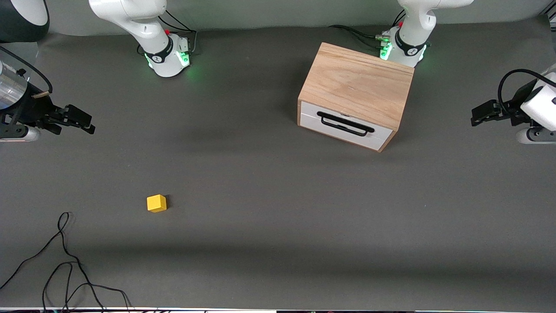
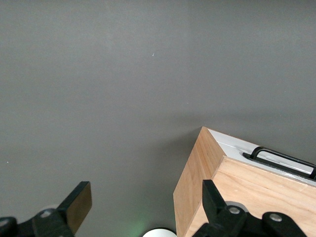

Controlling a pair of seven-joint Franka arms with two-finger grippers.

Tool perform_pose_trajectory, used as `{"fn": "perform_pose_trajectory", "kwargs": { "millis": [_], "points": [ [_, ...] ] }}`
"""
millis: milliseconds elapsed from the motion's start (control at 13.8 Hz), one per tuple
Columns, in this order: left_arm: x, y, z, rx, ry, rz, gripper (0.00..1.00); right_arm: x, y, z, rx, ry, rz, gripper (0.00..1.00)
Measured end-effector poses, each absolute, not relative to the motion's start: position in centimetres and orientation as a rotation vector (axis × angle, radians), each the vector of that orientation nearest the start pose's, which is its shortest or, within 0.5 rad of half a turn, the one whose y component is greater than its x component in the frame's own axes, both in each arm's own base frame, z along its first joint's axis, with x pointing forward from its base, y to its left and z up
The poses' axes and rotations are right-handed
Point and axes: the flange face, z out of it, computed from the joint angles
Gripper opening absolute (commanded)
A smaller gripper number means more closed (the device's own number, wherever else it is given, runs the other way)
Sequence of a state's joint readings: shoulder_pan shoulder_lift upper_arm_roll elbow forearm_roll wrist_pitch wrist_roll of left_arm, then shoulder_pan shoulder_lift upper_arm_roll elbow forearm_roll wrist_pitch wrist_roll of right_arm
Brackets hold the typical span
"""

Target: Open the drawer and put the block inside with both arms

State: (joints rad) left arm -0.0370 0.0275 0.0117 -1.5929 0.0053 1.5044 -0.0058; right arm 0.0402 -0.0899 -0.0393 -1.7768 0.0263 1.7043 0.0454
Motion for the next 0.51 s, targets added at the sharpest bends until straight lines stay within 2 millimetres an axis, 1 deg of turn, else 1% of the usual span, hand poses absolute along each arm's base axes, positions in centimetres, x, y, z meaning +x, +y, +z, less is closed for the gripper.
{"fn": "perform_pose_trajectory", "kwargs": {
  "millis": [508],
  "points": [
    [55.33, -1.45, 58.93, -3.128, 0.037, 0.195, 1.0, 53.61, -0.09, 58.96, -3.11, 0.083, -0.032, 1.0]
  ]
}}
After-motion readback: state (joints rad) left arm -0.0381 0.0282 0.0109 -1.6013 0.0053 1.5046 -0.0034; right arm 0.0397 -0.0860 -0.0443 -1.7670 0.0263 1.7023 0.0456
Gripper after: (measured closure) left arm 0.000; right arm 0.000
